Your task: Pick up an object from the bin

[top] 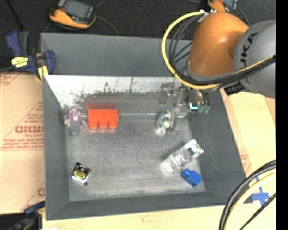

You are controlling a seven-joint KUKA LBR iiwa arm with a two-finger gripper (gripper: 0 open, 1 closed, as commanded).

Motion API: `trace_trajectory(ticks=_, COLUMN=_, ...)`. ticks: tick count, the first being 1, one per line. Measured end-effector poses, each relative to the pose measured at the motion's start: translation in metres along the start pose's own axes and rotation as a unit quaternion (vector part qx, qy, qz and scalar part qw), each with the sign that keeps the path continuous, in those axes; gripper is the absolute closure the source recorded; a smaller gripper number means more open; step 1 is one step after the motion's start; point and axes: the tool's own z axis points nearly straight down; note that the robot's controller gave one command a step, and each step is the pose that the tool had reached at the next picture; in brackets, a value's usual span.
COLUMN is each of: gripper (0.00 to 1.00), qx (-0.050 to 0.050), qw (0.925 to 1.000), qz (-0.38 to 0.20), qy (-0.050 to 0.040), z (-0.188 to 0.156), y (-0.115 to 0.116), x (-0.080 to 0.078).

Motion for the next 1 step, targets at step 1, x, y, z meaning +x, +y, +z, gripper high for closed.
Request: trace_trajectory(ticks=1, gripper=0.0, qx=0.001, qw=0.9988, qz=-0.049, qy=-0.0042, z=0.1545, y=-0.0783, x=-0.0336)
